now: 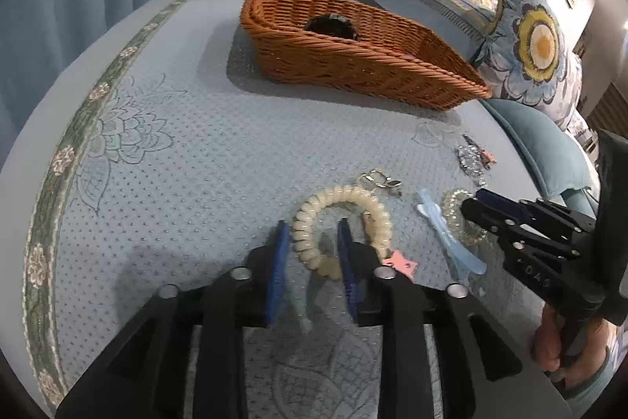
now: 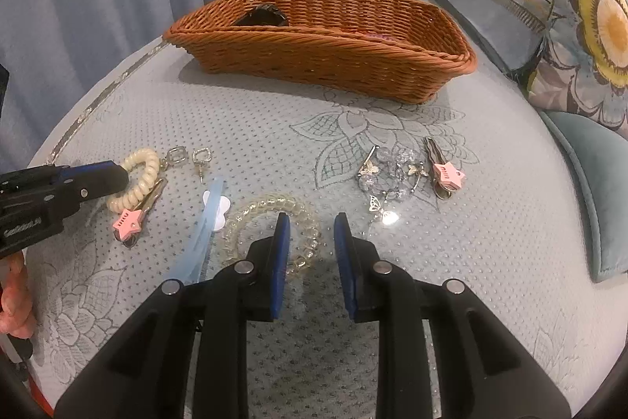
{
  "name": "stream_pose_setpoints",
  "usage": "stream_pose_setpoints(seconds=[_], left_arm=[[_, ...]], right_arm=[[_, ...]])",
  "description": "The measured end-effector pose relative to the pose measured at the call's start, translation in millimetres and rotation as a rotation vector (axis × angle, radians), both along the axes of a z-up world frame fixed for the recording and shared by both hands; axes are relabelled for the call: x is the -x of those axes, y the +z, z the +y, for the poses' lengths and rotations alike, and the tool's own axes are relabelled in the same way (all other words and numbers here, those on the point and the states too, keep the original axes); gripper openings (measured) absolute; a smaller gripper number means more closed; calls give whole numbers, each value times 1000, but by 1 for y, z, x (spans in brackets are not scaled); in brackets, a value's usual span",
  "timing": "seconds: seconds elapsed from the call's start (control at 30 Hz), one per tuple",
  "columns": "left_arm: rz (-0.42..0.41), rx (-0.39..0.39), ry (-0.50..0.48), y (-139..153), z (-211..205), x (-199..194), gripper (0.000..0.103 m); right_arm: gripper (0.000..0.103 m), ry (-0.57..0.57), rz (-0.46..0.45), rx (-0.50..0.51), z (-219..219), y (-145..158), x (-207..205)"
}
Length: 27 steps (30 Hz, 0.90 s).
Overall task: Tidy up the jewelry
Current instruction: 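Grasp the cream coil hair tie with the left tool while the right tool grasps the clear coil bracelet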
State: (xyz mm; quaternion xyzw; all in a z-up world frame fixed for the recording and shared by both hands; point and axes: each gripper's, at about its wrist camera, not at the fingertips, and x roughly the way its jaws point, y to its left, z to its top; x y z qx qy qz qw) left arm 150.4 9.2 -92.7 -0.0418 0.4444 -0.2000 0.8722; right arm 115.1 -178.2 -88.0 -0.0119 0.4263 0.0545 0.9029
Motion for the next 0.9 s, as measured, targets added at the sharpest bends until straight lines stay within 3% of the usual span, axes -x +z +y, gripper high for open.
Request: stream_pose_setpoints(seconds=[0.1, 0.13, 0.17, 0.23, 0.47, 0.73, 0.9], left_arm=[[-40, -67, 2, -1, -10, 5, 26], [-58, -101, 6, -1, -13, 7, 24], [-70, -131, 15, -2, -16, 7, 14], [-89, -166, 30, -2, -18, 7, 10], [-95, -131, 147, 3, 6, 4, 9], [-168, -42, 130, 22, 9, 11, 9], [-213, -26, 118, 33, 4, 19, 9]], right_arm=[[21, 2, -7, 23, 4, 0, 0], [15, 8, -12, 30, 6, 0, 1], [9, 18, -14, 31, 8, 0, 1], [9, 23, -22, 50, 12, 0, 3], [8, -9, -30, 5, 0, 2, 5], [8, -24, -93, -46, -9, 14, 10], [8, -36, -124, -72, -14, 21, 13]])
